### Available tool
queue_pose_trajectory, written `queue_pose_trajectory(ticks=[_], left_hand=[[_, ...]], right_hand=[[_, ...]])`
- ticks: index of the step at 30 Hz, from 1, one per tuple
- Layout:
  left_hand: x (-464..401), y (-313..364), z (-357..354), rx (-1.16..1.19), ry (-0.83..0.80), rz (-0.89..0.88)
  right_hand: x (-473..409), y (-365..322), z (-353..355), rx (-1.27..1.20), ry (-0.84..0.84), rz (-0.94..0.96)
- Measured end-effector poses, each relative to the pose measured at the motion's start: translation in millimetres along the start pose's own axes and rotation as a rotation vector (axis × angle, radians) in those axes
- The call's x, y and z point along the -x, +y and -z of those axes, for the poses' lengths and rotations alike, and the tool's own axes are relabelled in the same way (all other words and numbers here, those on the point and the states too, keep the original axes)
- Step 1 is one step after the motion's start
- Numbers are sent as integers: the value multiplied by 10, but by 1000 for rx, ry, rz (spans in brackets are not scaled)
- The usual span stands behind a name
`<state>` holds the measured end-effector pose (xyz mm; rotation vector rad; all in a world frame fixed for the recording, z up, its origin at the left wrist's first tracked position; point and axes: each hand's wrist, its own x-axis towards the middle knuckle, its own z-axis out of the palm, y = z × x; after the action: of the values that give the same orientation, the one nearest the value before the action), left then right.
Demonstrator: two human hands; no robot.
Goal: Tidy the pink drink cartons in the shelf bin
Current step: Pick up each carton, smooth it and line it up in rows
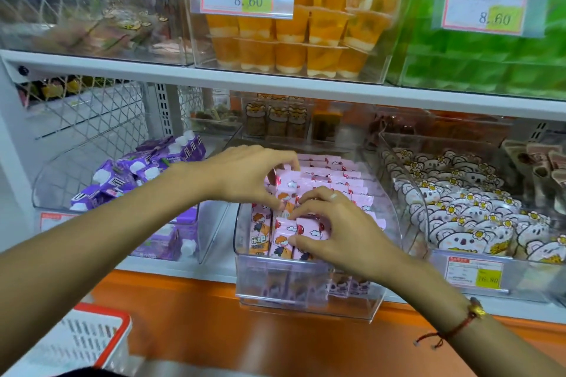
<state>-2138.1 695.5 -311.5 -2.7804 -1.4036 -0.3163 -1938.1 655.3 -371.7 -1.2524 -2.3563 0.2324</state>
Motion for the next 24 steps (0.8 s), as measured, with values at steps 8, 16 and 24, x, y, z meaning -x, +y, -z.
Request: queue_pose_trajectory(ticks=[8, 16, 24], left_hand=[[-122, 7, -88, -149, -216, -23], [138, 119, 64, -50, -20, -19], [140, 286, -246, -254, -55, -73]], right_hand=[[1, -11, -14, -2, 14, -7], [30, 13, 116, 125, 34, 33], [91, 51, 120, 199, -71, -39]])
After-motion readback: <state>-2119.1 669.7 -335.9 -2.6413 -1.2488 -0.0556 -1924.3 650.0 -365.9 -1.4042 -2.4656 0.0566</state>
